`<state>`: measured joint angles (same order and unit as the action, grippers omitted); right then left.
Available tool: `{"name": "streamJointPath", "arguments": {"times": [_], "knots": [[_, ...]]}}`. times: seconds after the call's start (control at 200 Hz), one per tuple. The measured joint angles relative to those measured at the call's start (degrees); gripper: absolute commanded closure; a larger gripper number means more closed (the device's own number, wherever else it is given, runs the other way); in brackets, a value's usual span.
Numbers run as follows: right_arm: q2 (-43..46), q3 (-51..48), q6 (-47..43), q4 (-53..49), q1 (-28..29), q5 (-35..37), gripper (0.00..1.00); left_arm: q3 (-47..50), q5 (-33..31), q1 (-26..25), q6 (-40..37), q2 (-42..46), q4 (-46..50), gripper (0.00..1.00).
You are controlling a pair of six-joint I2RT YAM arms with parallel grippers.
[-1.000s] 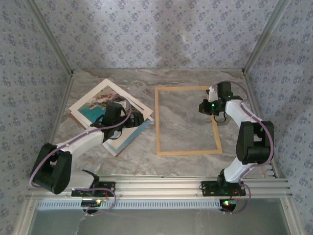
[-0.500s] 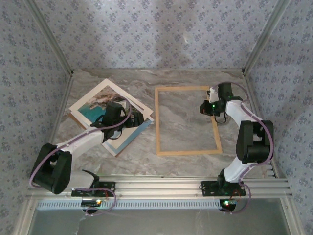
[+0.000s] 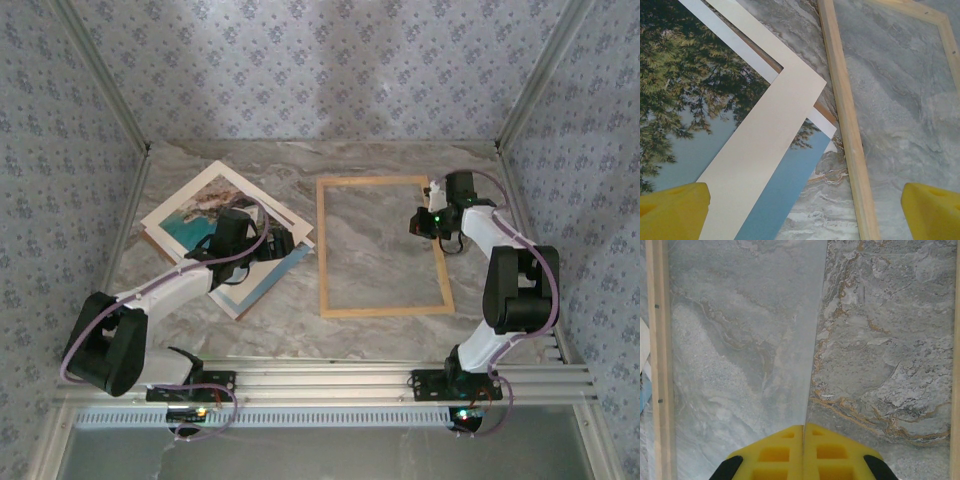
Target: Put the photo into the frame
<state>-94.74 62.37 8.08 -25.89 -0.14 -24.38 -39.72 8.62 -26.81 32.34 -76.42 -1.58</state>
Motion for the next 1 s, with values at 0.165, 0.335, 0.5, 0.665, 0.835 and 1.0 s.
{"name": "streamJointPath", "arguments": {"times": [0.165,0.335,0.5,0.665,0.835,1.0], "knots": [[0.00,-0.24,0.00,0.02,-0.28,0.20,1.00,0.00,0.02,0.00,0.00,-0.57,0.02,0.02],[0.00,-0.66,0.02,-0.02,-0.74,0.68,1.00,0.00,0.02,0.00,0.00,-0.57,0.02,0.02],[0.00,-0.74,0.02,0.00,-1.05,1.09,1.00,0.00,0.02,0.00,0.00,-0.57,0.00,0.02],[0.00,-0.74,0.02,0.00,-1.18,1.29,1.00,0.00,0.04,0.00,0.00,-0.59,0.00,0.02],[0.00,-0.74,0.02,0.00,-1.40,1.70,1.00,0.00,0.35,0.00,0.00,-0.61,0.00,0.02],[0.00,-0.74,0.04,-0.02,-1.53,2.12,1.00,0.00,1.25,0.00,-0.28,-0.66,-0.11,0.02]]}}
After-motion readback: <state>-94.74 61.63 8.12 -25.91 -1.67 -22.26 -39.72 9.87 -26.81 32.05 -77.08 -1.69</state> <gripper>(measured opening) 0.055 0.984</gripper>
